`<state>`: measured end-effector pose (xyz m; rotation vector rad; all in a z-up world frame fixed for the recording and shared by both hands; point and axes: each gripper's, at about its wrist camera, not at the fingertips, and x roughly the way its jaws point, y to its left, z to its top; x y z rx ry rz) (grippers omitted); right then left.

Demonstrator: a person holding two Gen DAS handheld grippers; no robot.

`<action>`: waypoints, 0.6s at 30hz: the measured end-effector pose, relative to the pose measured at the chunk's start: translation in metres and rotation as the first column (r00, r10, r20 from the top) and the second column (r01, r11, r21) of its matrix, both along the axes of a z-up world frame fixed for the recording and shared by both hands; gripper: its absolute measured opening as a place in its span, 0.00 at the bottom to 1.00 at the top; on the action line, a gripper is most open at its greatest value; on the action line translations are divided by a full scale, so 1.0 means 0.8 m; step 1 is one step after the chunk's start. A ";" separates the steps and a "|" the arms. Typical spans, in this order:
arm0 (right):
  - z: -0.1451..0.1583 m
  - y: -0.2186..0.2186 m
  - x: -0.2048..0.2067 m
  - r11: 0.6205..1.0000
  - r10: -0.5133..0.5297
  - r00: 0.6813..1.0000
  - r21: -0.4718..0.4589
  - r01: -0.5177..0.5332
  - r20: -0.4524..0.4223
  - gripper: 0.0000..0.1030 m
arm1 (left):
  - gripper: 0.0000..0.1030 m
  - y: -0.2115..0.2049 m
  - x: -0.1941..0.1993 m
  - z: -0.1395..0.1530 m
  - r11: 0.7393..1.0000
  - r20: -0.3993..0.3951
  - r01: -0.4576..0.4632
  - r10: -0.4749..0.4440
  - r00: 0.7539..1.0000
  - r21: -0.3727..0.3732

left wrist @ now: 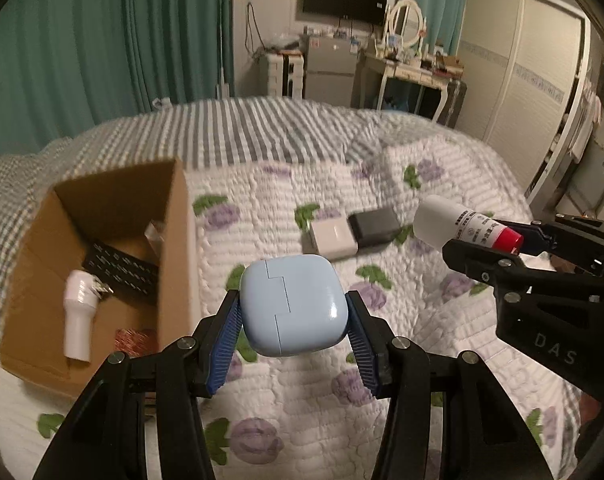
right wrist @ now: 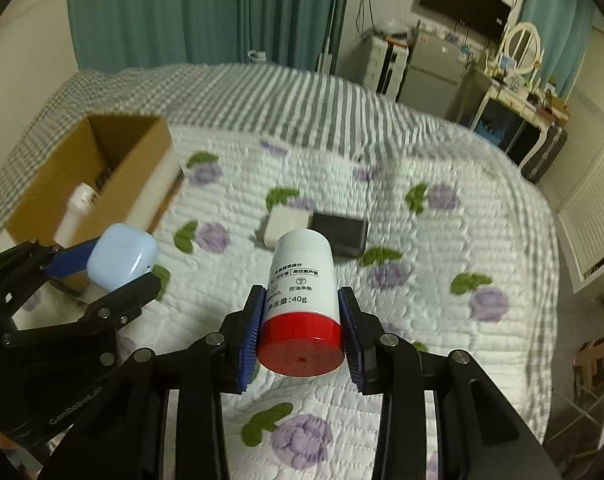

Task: Organize rigid objects
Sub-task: 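Carry the earbud case and tube into the box and open both tools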

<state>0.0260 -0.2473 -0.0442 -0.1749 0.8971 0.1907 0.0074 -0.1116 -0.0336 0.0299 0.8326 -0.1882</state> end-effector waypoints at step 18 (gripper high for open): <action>0.135 0.161 -0.026 0.976 0.197 0.958 0.048 -0.211 0.206 0.34 | 0.51 0.170 0.000 0.078 0.991 0.090 -0.135 0.135 0.987 -0.002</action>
